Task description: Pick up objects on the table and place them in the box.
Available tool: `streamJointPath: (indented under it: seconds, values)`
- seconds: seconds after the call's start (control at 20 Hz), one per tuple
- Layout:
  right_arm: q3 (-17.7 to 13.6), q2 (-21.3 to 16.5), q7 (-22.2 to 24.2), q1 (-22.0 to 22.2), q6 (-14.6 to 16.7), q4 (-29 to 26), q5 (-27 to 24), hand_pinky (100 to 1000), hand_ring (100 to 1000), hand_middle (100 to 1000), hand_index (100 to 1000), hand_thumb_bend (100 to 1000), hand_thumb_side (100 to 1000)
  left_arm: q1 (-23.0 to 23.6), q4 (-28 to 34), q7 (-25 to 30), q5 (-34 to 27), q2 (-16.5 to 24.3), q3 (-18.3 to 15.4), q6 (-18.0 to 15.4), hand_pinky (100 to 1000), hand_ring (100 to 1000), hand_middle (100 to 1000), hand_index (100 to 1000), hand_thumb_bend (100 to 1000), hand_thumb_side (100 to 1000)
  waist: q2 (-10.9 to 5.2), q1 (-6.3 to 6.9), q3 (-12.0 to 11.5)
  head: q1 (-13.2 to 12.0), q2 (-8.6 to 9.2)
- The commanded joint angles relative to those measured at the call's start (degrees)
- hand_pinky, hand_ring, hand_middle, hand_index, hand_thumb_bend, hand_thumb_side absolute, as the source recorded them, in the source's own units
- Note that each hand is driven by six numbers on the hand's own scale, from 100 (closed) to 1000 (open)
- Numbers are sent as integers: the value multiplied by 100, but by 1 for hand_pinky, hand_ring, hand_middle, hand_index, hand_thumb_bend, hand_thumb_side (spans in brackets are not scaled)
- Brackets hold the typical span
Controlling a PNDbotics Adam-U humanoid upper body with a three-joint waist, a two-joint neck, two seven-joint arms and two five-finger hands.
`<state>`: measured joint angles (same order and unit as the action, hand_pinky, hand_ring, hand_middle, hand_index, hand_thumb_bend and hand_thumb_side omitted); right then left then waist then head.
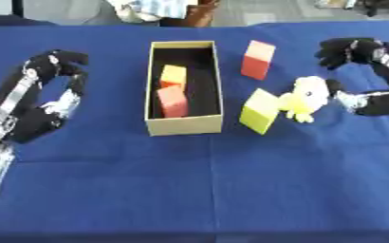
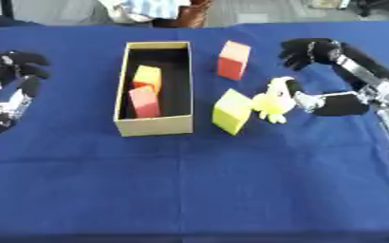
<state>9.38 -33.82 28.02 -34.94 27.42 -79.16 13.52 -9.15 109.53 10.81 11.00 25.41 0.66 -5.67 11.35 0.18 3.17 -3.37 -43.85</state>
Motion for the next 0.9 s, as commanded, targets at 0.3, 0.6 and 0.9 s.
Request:
streamJointPath:
  seconds: [0.3, 0.6, 0.9]
  values:
    - [140, -194, 409, -719, 715, 1060, 1279, 807, 879, 899, 1000, 100, 313, 41, 110, 11, -64, -77, -72, 79, 819, 697, 731, 835, 120, 676, -189, -102, -34, 39, -27]
    - [227, -97, 544, -1045, 858, 1622, 1816, 845, 922, 932, 1000, 100, 358, 53, 83, 45, -76, -144, -49, 97, 819, 694, 728, 835, 113, 688, -202, -103, -70, 56, -27]
    - [46, 155, 664, -1267, 859, 2206, 2435, 851, 918, 930, 1000, 100, 423, 56, 69, 84, -88, -197, -35, 106, 820, 693, 728, 836, 111, 696, -207, -78, -77, 82, -27]
